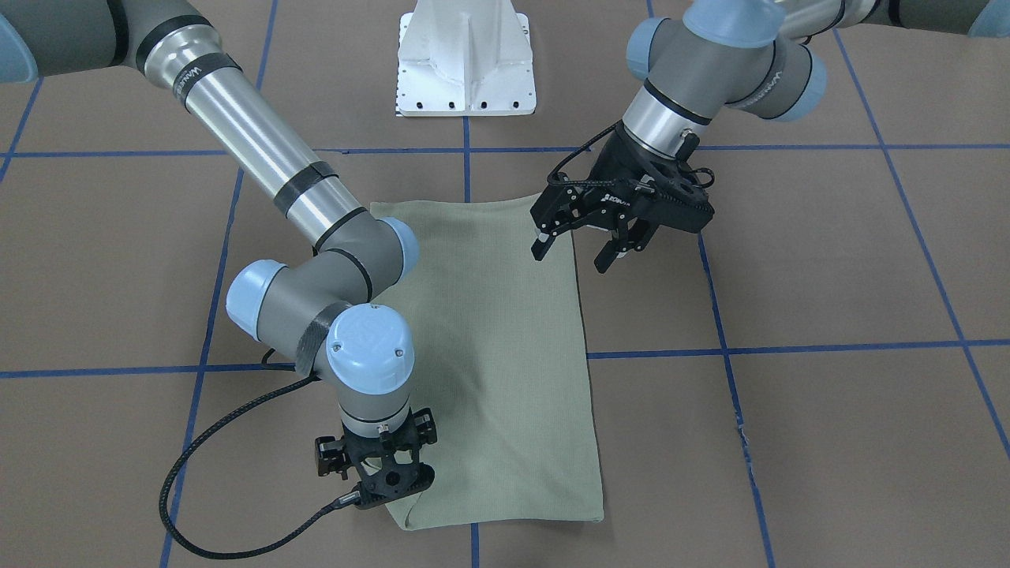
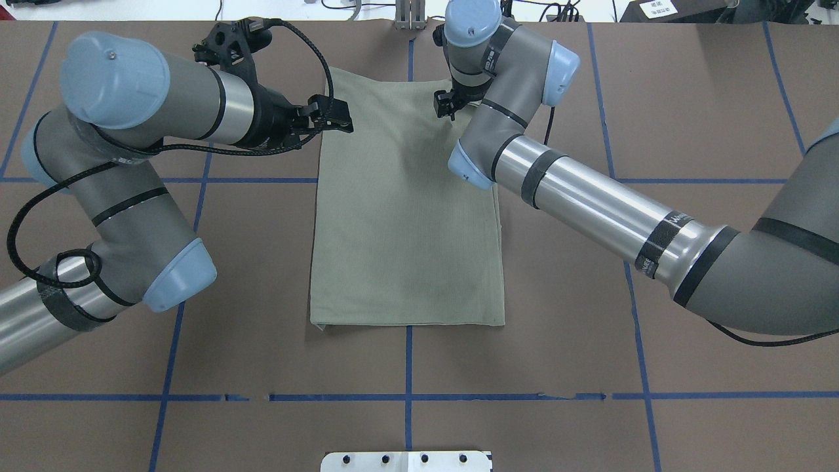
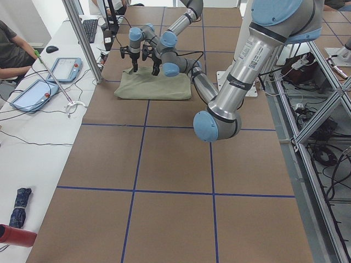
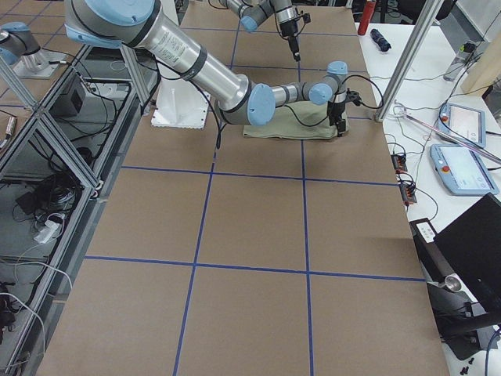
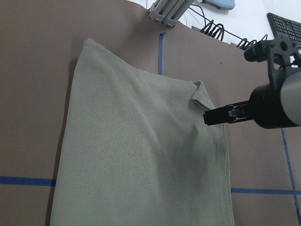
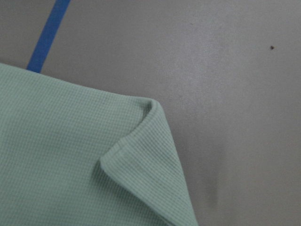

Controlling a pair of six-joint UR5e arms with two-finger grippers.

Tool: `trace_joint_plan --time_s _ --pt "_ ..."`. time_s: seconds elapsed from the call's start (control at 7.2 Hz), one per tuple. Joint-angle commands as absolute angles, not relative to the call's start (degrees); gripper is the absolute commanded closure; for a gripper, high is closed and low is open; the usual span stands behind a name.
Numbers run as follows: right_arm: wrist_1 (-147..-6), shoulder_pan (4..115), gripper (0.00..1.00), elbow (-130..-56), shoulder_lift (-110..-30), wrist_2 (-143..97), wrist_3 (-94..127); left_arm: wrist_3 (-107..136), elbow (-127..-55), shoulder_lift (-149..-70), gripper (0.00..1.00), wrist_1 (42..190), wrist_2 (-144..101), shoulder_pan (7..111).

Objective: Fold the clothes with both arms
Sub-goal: 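Hold and adjust the far corner fold with the right gripper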

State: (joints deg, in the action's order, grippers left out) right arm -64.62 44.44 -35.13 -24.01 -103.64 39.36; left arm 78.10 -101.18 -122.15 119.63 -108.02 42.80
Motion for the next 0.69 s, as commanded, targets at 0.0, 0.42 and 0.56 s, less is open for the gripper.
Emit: trace_joint_plan --time_s 0.0,0.42,0.56 --pt "-63.5 43.9 0.00 -34.3 -23.2 -102.6 40.3 78.1 -101.3 -122.1 0.00 119.6 -108.0 42.8" --pt "-63.2 44.1 0.00 -33.5 -23.3 -99.8 40.3 78.4 -101.3 -122.2 0.00 119.7 -108.0 42.7" --pt "-59.1 44.2 0.00 -30.9 -23.3 -99.1 40.3 78.2 -101.3 -122.2 0.00 119.7 -108.0 42.7"
